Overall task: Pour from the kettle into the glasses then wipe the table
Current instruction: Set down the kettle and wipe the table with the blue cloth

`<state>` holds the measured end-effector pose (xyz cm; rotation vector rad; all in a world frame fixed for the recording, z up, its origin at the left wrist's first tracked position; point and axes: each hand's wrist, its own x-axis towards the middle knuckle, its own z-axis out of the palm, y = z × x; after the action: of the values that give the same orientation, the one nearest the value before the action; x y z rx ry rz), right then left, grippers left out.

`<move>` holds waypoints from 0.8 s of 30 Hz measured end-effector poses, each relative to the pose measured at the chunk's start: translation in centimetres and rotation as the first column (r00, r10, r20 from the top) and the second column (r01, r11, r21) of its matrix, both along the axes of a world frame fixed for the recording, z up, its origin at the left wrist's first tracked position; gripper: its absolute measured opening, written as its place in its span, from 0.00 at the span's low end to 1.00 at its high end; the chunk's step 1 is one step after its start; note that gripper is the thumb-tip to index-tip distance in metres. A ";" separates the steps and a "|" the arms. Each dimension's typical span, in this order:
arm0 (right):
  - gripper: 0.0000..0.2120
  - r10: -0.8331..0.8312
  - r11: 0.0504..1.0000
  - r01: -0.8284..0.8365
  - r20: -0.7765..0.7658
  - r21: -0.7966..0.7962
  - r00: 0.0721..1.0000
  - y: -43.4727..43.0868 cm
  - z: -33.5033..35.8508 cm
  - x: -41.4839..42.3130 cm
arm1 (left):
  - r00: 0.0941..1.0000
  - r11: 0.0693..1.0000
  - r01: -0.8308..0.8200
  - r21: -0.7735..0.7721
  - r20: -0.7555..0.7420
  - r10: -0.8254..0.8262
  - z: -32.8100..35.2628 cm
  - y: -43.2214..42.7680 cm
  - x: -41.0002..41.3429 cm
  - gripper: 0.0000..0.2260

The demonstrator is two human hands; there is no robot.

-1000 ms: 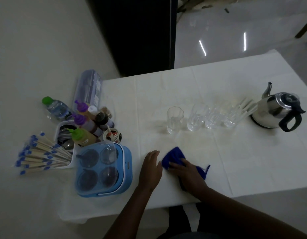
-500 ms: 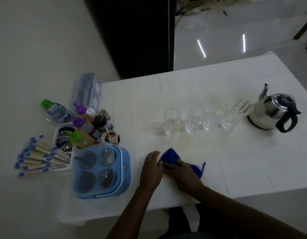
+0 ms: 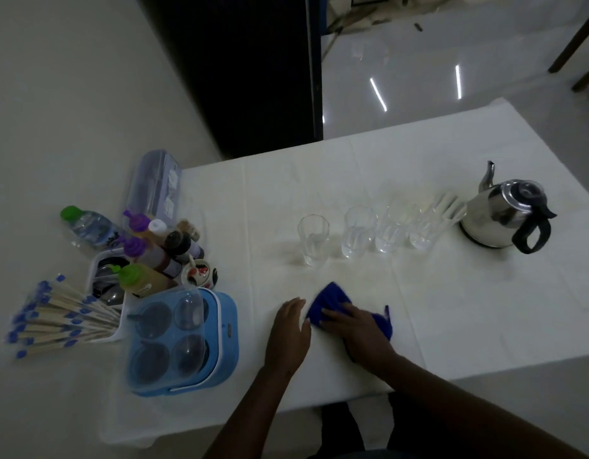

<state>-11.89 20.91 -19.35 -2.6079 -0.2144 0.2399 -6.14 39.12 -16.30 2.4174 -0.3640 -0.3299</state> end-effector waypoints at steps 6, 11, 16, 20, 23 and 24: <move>0.32 -0.118 0.988 0.120 0.031 -0.100 0.993 -8.7 0.3 -1.1 | 0.998 1.000 0.030 -0.007 0.050 -0.030 -0.3 -2.8 0.4 0.18; 0.25 -0.422 0.906 0.421 -0.033 -0.043 0.906 -8.9 1.7 1.3 | 0.995 0.996 0.084 0.014 0.049 -0.085 0.1 -6.6 -0.5 0.18; 0.27 0.017 0.991 -0.023 -0.042 -0.132 0.999 -12.3 0.4 -4.3 | 0.991 0.991 0.133 0.034 0.023 -0.134 0.3 -10.1 -1.4 0.19; 0.29 -0.137 0.980 0.133 -0.021 -0.145 0.990 -17.9 1.0 -2.6 | 0.987 0.987 0.157 0.042 0.018 -0.158 0.1 -12.3 -1.4 0.19; 0.27 -0.325 0.941 0.317 -0.058 -0.118 0.944 -18.4 2.2 -0.7 | 0.986 0.985 0.166 0.040 0.022 -0.167 0.0 -13.9 -1.3 0.19; 0.27 -0.359 0.929 0.351 -0.051 -0.120 0.932 -18.1 2.3 -0.7 | 0.986 0.985 0.168 0.041 0.015 -0.169 0.1 -14.5 -1.3 0.19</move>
<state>-12.56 2.85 -17.10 -2.6800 0.3048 0.2201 -7.43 24.59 -16.23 2.4352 -0.5773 -0.3925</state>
